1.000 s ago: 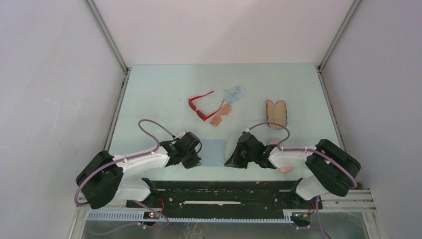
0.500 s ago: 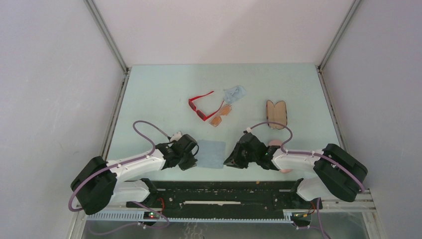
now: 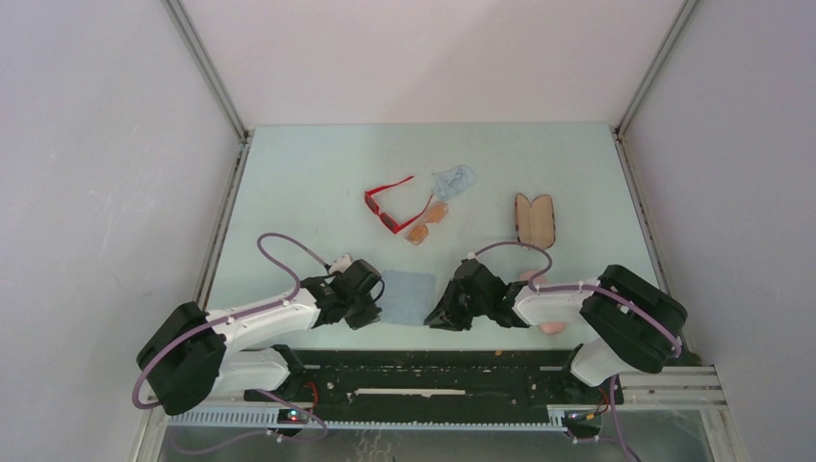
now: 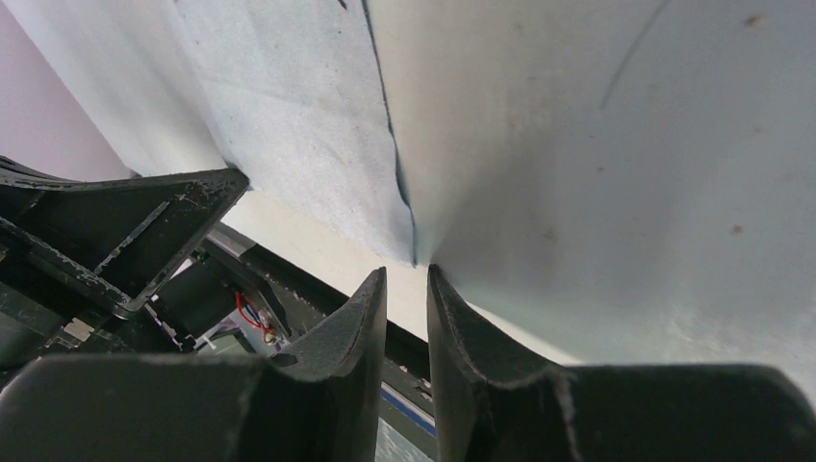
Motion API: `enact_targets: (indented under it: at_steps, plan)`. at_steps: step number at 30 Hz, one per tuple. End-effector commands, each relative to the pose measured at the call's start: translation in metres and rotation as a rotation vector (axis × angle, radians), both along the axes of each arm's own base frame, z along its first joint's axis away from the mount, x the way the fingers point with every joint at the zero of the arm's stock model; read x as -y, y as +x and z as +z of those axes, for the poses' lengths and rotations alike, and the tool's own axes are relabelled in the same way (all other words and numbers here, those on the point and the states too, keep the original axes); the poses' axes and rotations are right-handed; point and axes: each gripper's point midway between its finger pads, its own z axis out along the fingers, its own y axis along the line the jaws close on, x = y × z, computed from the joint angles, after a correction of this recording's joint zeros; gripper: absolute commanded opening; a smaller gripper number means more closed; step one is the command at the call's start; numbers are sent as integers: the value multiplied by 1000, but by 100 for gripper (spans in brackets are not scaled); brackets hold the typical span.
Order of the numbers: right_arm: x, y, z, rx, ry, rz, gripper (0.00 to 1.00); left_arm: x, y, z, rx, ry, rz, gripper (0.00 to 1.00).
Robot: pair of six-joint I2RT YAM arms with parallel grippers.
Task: Organize the sunglasses
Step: Fold the glasses cleaning cloth at the center of the board.
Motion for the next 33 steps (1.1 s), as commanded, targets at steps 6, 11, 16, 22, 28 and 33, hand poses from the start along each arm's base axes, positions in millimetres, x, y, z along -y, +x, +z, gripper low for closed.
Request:
enact_targets:
  at_steps: [6, 11, 16, 22, 28, 33]
  plan:
    - [-2, 3, -9, -12, -25, -3, 24, -4, -2, -1, 8, 10, -1, 0]
    - [-1, 7, -8, 4, -32, -6, 14, -2, 0, 1, 13, 8, -6, 0]
    - [-4, 10, -2, 39, -18, 4, 0, 0, 3, 6, 25, 8, -11, 0]
    - [-3, 15, 8, 83, -9, -1, 0, 1, 5, 10, 33, 5, -10, 0]
    - [-2, 15, 8, 96, -43, 1, 39, 1, 5, 10, 35, 1, -6, 0]
    - [-7, 11, 4, 84, -84, 34, 39, 1, 4, 9, 34, -3, -8, 0]
